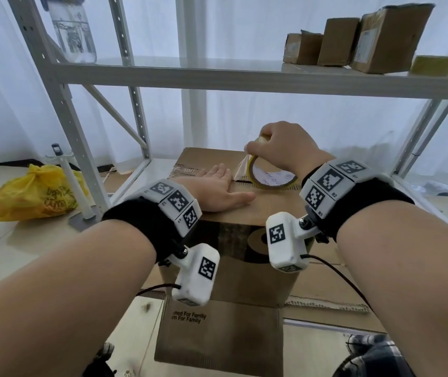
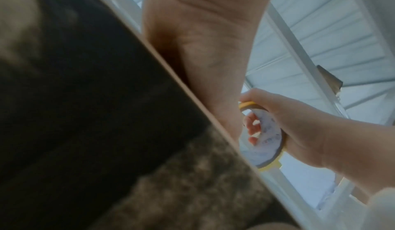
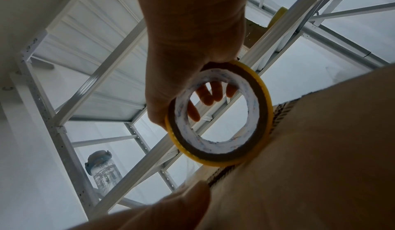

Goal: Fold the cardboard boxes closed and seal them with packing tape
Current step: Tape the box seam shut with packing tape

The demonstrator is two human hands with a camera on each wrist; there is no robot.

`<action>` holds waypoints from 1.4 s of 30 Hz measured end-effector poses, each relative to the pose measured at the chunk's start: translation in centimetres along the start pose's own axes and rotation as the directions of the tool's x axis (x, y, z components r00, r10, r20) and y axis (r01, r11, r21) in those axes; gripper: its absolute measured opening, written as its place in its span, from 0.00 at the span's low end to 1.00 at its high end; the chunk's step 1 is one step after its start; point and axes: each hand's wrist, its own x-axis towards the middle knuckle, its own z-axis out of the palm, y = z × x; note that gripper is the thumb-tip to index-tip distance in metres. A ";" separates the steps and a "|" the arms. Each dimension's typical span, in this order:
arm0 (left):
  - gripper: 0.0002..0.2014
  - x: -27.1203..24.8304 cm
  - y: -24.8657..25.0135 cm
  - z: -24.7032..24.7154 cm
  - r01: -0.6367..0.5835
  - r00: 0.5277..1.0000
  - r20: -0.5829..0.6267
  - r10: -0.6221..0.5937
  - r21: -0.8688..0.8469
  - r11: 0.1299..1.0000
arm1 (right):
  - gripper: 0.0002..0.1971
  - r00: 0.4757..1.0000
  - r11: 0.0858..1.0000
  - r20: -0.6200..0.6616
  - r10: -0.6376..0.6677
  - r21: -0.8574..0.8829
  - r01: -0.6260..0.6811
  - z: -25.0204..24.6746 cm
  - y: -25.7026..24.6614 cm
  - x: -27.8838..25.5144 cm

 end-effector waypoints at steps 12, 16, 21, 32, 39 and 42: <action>0.43 -1.7 -3.0 -0.1 0.125 0.991 -0.034 -0.128 -0.066 0.990 | 0.15 0.998 0.998 0.053 0.024 0.055 -0.027 -0.4 -0.4 0.2; 0.39 -0.9 0.2 0.1 0.010 1.000 -0.028 -0.013 -0.104 0.995 | 0.16 0.999 0.998 0.033 0.014 0.065 -0.016 -0.6 0.1 0.0; 0.37 -0.9 -0.2 0.2 0.008 0.999 -0.034 -0.011 -0.094 0.995 | 0.14 1.000 1.000 0.005 -0.027 -0.005 0.027 -0.8 -1.2 -0.2; 0.38 -0.6 -0.3 0.4 0.000 0.999 -0.045 -0.003 -0.064 0.998 | 0.20 0.998 0.973 0.053 0.039 -0.230 -0.026 -2.4 0.0 -0.2; 0.36 -0.5 -2.3 0.3 0.019 0.999 -0.047 -0.022 -0.057 0.998 | 0.23 0.993 0.976 -0.040 0.108 0.196 -0.098 -1.7 2.9 -0.8; 0.38 -1.0 -3.8 0.5 0.089 0.992 -0.083 -0.095 -0.083 0.993 | 0.20 0.993 0.970 -0.045 0.112 0.220 -0.100 -1.5 2.6 -1.0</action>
